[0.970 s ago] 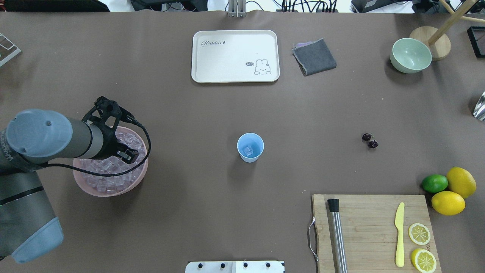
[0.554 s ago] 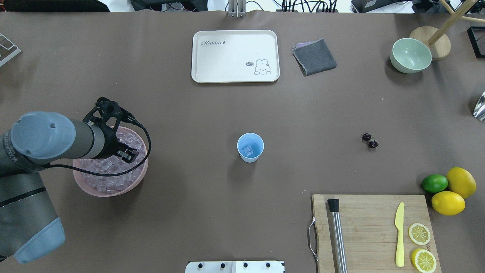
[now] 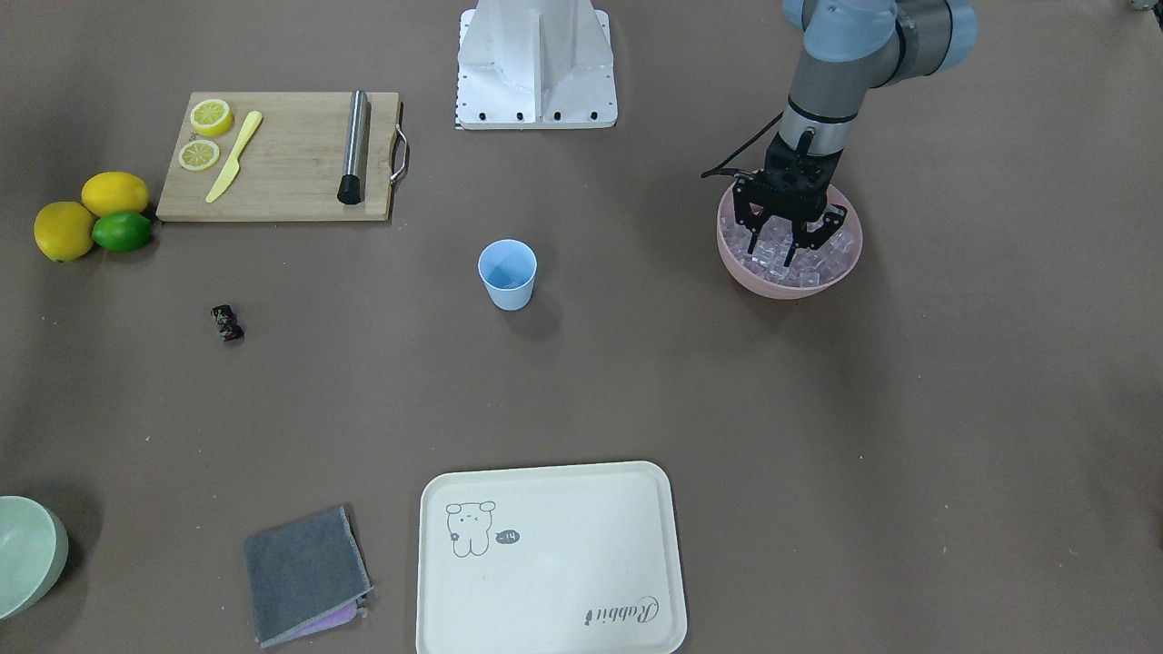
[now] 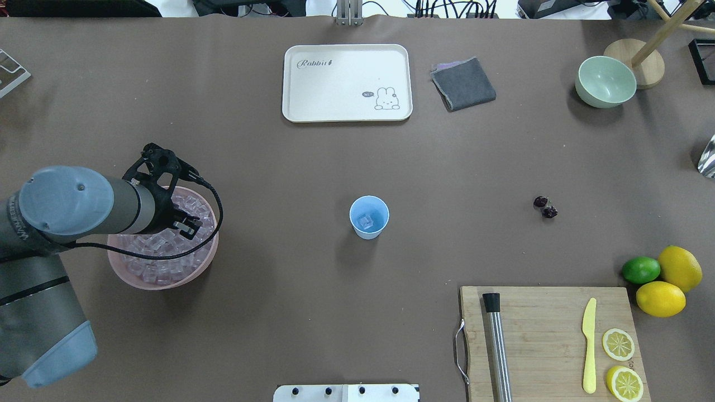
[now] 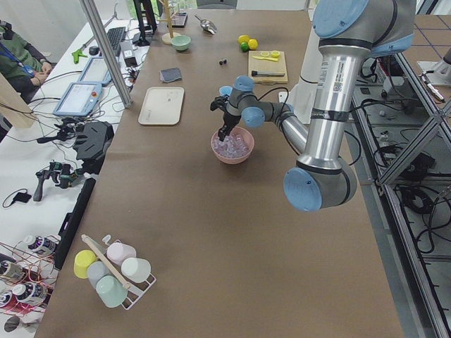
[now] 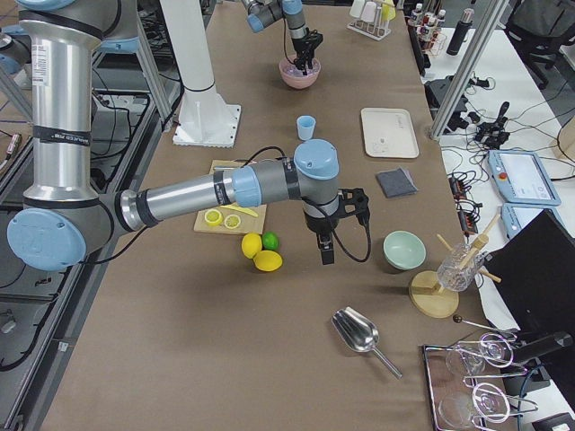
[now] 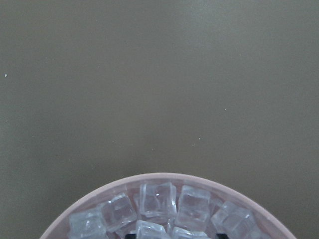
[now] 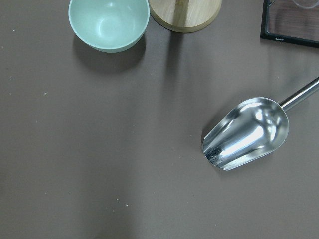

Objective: Put ice and cherries in cup
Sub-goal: 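Lower the left gripper into the ice and grasp another cube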

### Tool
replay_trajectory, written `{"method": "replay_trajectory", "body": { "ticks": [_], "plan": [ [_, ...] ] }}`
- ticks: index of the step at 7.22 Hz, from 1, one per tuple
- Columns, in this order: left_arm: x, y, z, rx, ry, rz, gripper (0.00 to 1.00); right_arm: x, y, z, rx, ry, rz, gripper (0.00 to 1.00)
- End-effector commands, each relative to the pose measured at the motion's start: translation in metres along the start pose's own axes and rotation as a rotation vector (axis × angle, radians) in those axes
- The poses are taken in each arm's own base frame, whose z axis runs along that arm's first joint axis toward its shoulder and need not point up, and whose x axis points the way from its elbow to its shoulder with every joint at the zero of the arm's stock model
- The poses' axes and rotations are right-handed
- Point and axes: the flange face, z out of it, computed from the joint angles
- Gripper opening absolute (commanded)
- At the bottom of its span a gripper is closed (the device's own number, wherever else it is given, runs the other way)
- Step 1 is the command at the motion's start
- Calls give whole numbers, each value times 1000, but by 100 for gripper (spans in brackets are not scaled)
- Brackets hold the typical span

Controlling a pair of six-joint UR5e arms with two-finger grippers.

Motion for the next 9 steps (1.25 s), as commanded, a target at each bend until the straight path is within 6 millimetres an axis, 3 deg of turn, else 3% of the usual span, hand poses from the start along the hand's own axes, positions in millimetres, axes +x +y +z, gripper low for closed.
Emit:
{"method": "replay_trajectory", "body": {
  "ticks": [1,4,5,6,8,9],
  "plan": [
    [1,1,-1,1,2,1,22,0,0,0,0,1,0,100],
    [-1,0,-6,9,4,-1,0,0,0,0,0,-1,1,100],
    [-1,-4,-12,20,10,-4,0,1,0,0,1,1,2,100],
    [6,-7,-32,42,46,-14,0,0,0,0,0,1,1,100],
    [37,-43,-58,143,180,-250,0,0,0,0,0,1,1,100],
    [60,-63,-49,159,237,-355,0,0,-1,0,1,1,2,100]
  ]
}}
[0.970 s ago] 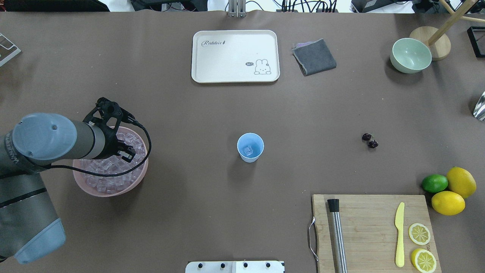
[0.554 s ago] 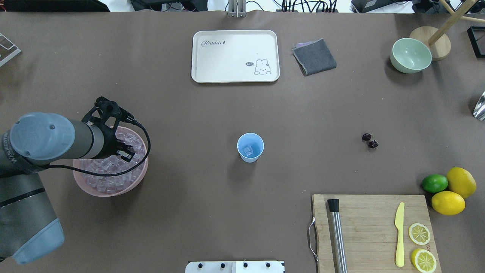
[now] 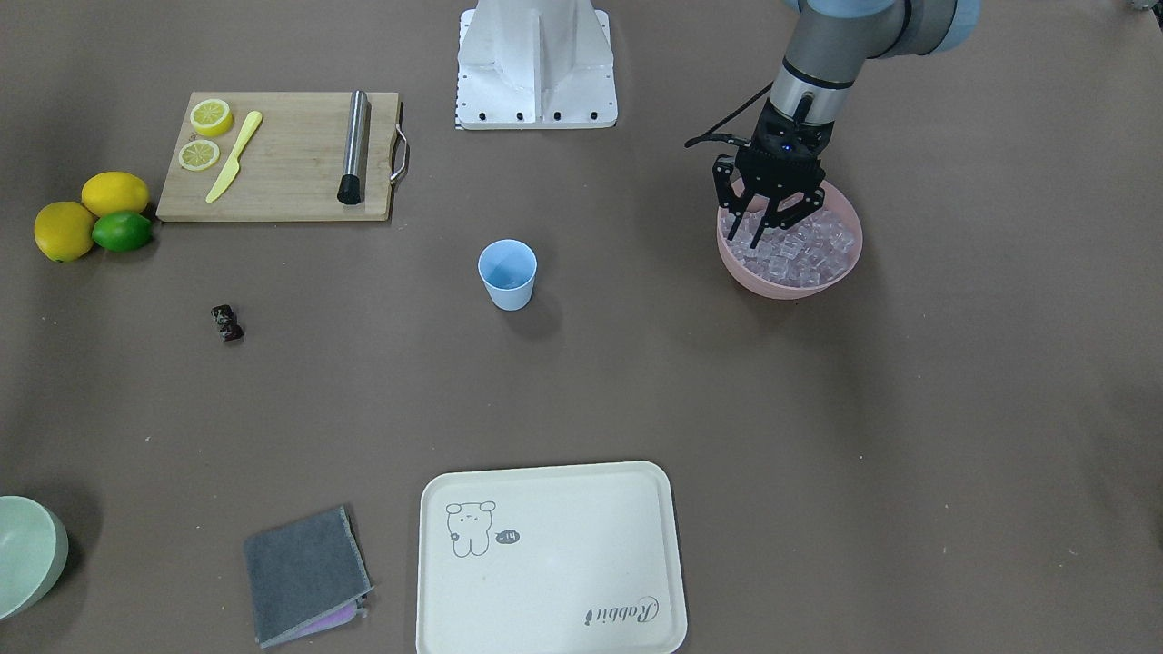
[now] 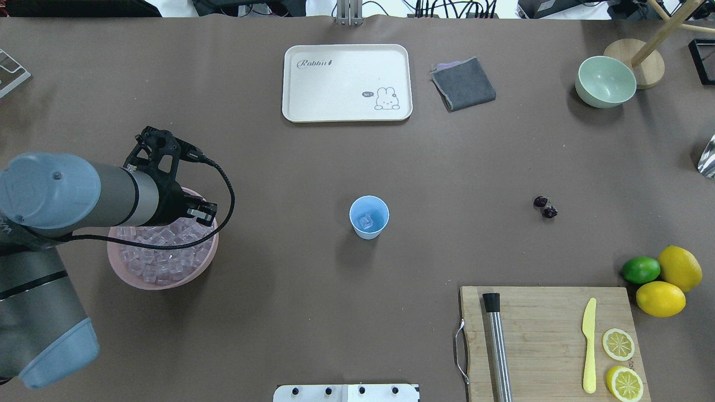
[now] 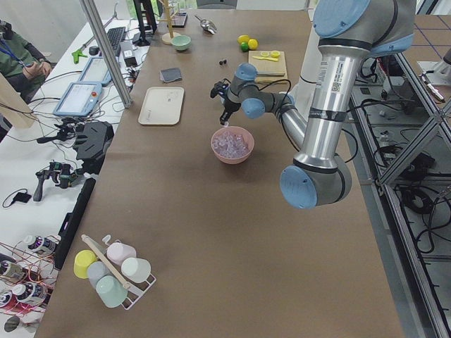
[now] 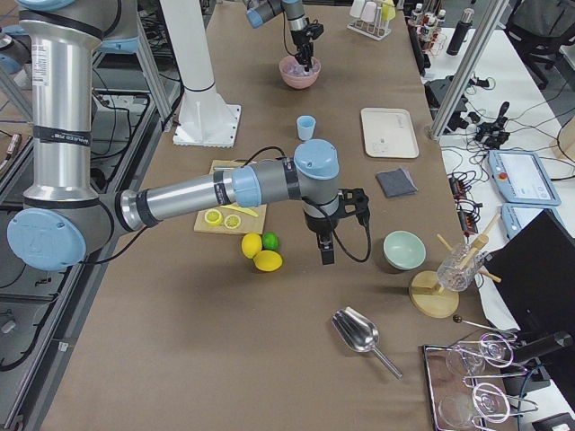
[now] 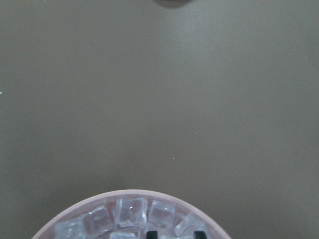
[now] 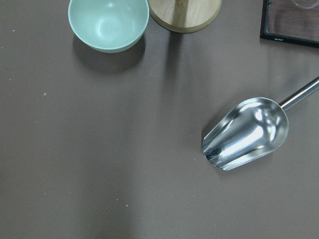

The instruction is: Put ice and cherries in cup

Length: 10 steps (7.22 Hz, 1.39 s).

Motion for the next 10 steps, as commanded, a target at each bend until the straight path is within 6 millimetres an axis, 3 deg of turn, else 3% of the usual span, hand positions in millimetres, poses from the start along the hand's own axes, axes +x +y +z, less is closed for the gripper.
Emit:
{"method": "replay_trajectory", "body": {
  "ticks": [1,3,4,7,9,10],
  "plan": [
    [60,-30,25,41,107,-219,0,0,-1,0,1,0,0,100],
    [102,-46,45,67,116,-283,0,-1,-1,-1,2,-2,-1,100],
    [136,-44,54,97,122,-324,0,-1,-1,-1,2,0,-1,100],
    [206,-37,61,163,148,-456,0,0,-1,-1,3,0,0,100],
    [243,-23,70,211,144,-499,0,-2,-1,-1,3,-2,0,100],
    [245,-22,73,210,140,-502,0,-1,-1,-1,2,-2,-1,100]
  ]
}}
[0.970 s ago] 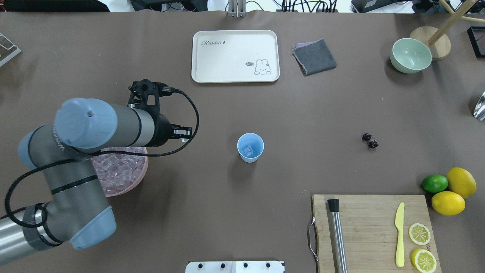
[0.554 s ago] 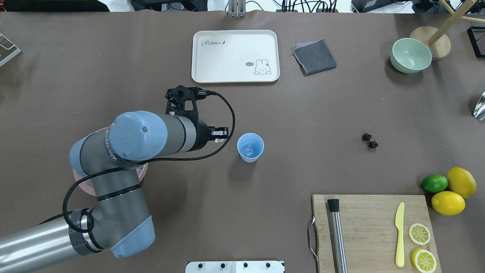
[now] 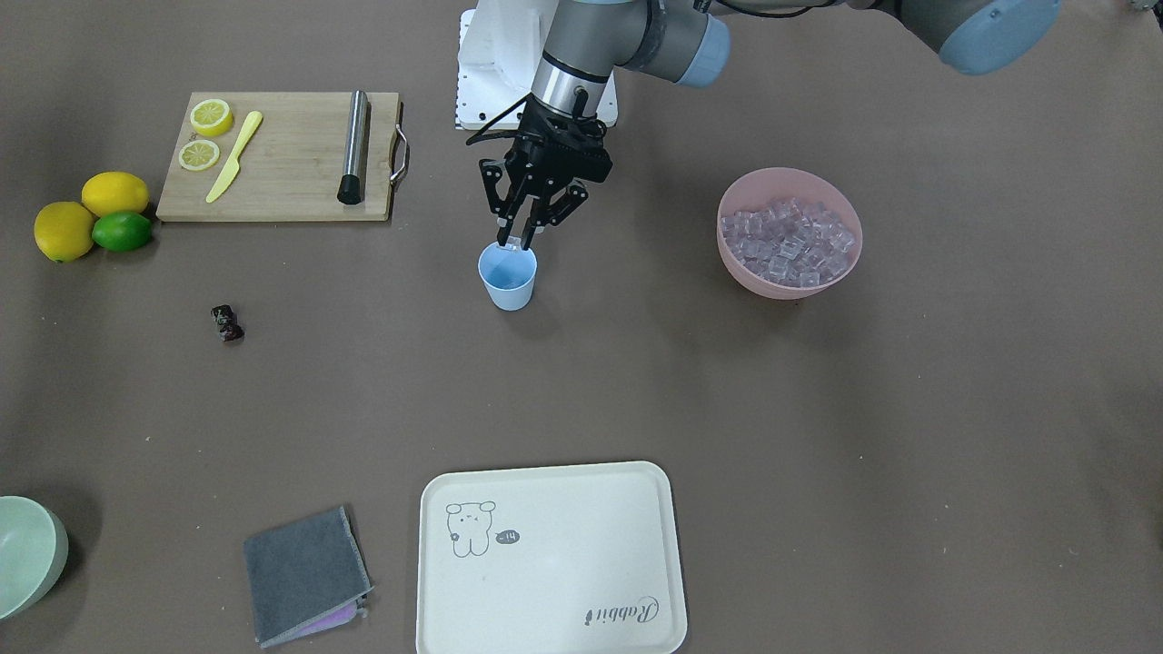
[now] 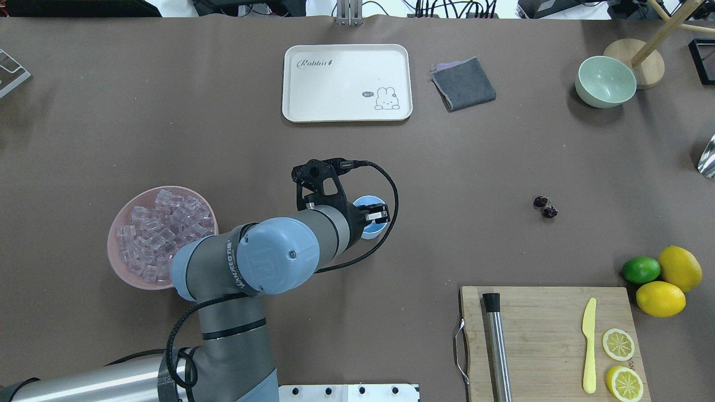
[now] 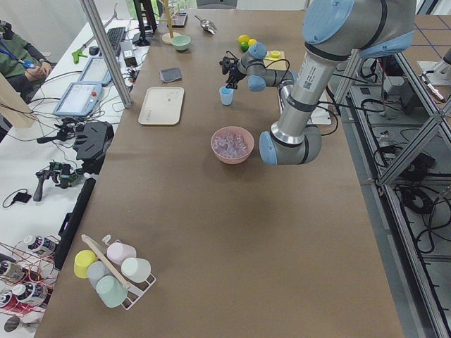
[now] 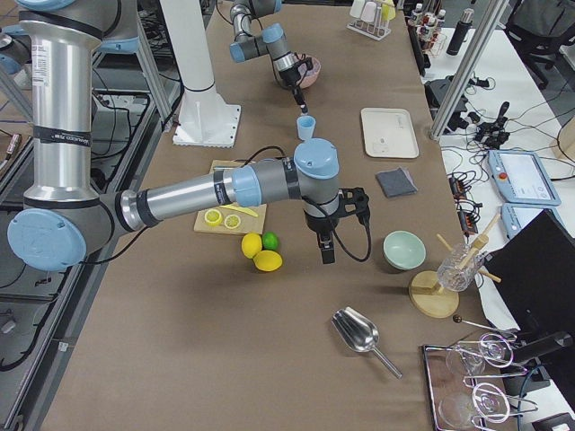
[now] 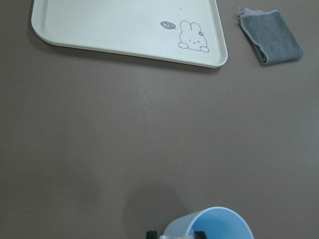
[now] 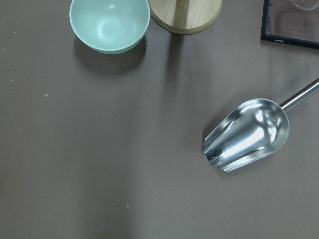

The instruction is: Put ice and cherries in cup

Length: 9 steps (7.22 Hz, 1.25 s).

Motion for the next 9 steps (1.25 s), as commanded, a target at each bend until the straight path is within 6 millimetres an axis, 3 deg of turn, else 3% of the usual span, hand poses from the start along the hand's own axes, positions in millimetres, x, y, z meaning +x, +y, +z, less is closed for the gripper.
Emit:
{"method": "replay_trajectory", "body": {
  "ticks": [1,2,3,4,5,7,8,9],
  "plan": [
    [5,9,4,10,-1,-13,0,0,-1,0,0,-1,-1,100],
    [4,6,3,14,7,-11,23,0,-1,0,0,-1,-1,100],
    [4,3,1,14,33,-15,62,0,-1,1,-1,-1,0,100],
    [3,2,1,12,34,-15,84,0,-1,1,-1,-1,0,100],
    [3,2,0,12,34,-15,94,1,0,1,-2,1,-1,100],
    [-7,3,0,12,25,-13,96,1,0,1,-2,0,-1,100],
    [-17,0,-15,7,37,-15,96,1,0,1,-2,0,-1,100],
    [-55,3,-31,-24,21,6,96,1,0,1,-2,0,-1,100]
  ]
}}
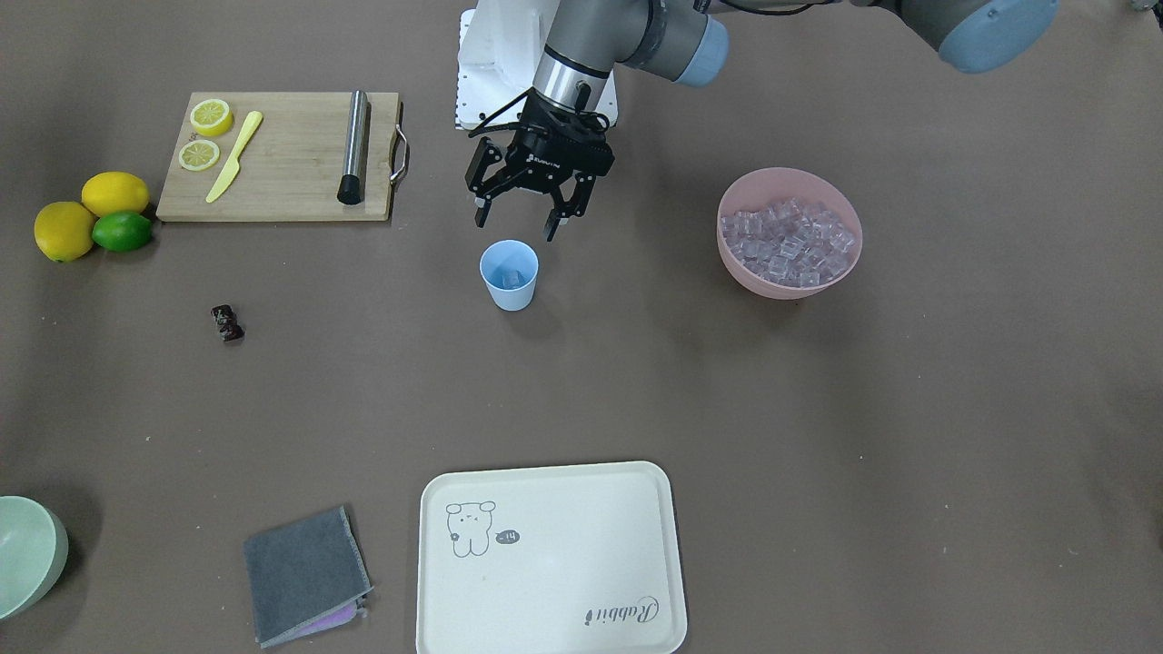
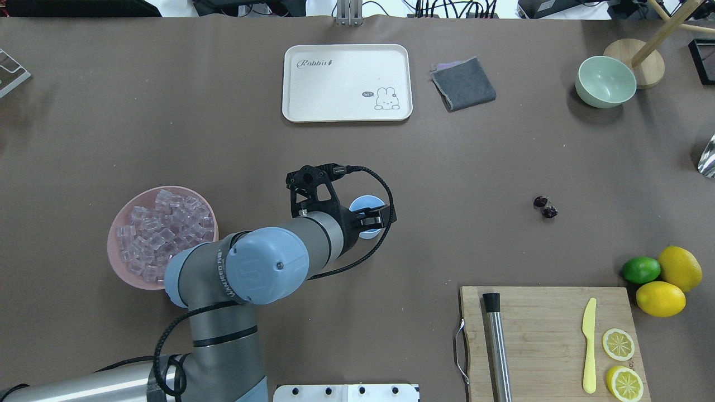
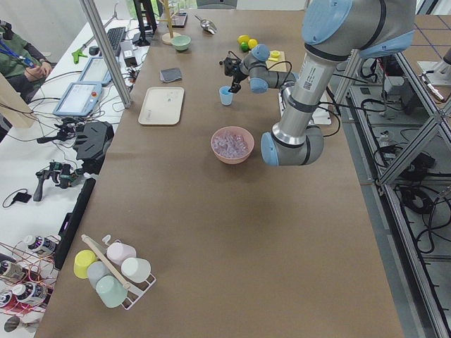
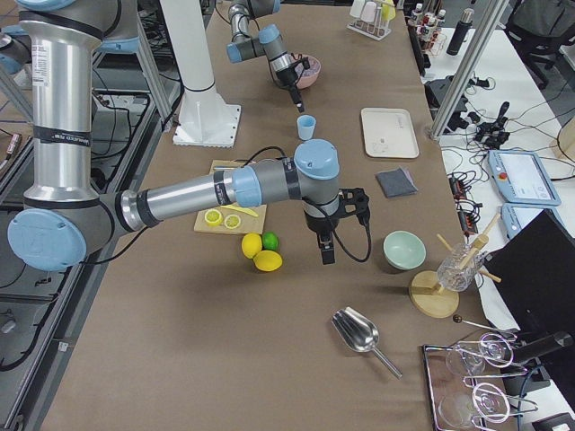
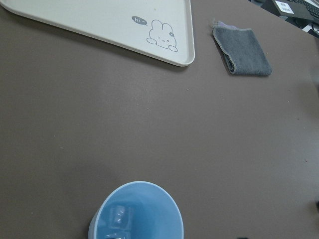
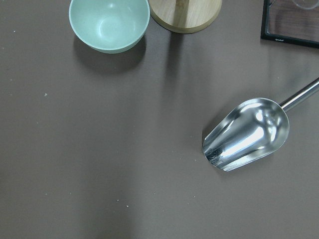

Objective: Put ice and cherries in cup
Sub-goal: 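Move the left gripper back over the pink ice bowl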

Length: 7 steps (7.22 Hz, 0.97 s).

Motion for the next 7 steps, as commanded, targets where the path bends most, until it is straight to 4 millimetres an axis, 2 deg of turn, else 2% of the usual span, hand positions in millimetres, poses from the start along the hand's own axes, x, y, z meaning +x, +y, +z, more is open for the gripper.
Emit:
{"method": "replay_trajectory", "body": {
  "ticks": [1,2,3,4,5,6,7],
  "plan": [
    [-50,-5,-40,-19,-3,142,98,0,0,0,0,0,0,100],
    [-83,-2,-49,-46,-35,236,99,0,0,0,0,0,-2,100],
    [-109,-5,-57,-93,-57,242,99,0,1,0,-1,0,-1,100],
    [-140,-32,-70,-137,-82,241,99,0,1,0,-1,1,-1,100],
    [-183,-60,-77,-143,-146,213,99,0,1,0,-1,0,-1,100],
    [-213,-73,-80,-127,-199,198,99,1,1,0,0,0,0,100],
    [-230,-86,-86,-108,-227,187,99,0,1,0,-1,0,-1,100]
  ]
}}
